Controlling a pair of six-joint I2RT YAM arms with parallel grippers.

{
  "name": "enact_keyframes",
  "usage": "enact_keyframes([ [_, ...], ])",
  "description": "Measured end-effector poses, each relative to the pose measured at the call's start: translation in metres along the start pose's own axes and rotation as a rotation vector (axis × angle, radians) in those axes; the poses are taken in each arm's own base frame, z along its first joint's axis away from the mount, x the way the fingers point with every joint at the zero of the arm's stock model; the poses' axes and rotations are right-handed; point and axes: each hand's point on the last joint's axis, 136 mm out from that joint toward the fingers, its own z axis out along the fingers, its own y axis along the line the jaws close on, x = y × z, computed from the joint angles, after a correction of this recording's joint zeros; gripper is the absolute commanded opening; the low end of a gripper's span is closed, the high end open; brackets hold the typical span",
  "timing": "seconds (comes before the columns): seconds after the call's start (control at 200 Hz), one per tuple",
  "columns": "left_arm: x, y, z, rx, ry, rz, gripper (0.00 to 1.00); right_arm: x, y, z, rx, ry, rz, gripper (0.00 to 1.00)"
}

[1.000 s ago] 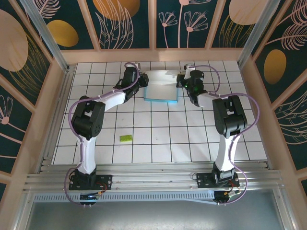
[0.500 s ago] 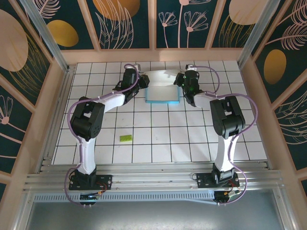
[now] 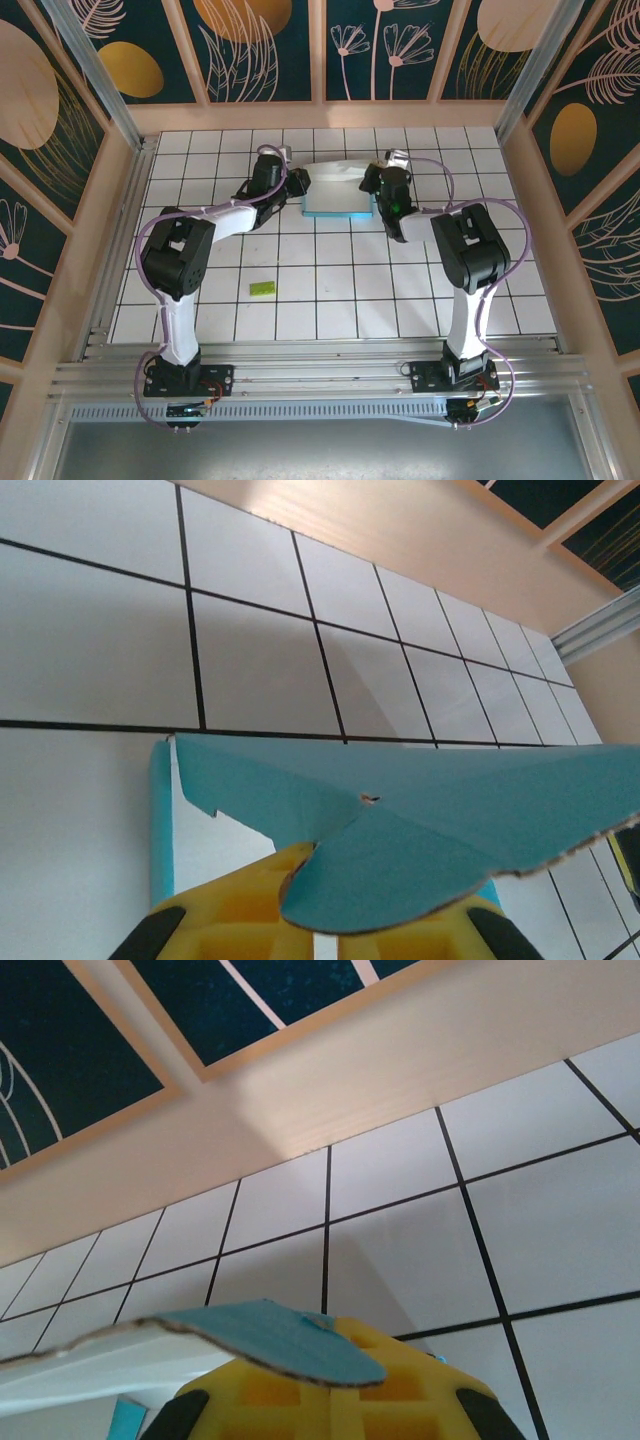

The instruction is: Fold the paper box

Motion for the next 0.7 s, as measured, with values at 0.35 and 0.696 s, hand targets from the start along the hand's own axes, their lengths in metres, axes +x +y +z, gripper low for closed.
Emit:
enact_keyframes([
  [0.35,0.021,0.008,-0.011,0.003,0.026,-0.020,0.12,0.017,0.002,-0.023,-0.034,-0.013,0.011,0.00],
  [0.696,0.067,0.020,-0.018,-0.006,0.128,-0.036,0.13,0.039,0.005,-0.042,-0.062,-0.007,0.050,0.06],
])
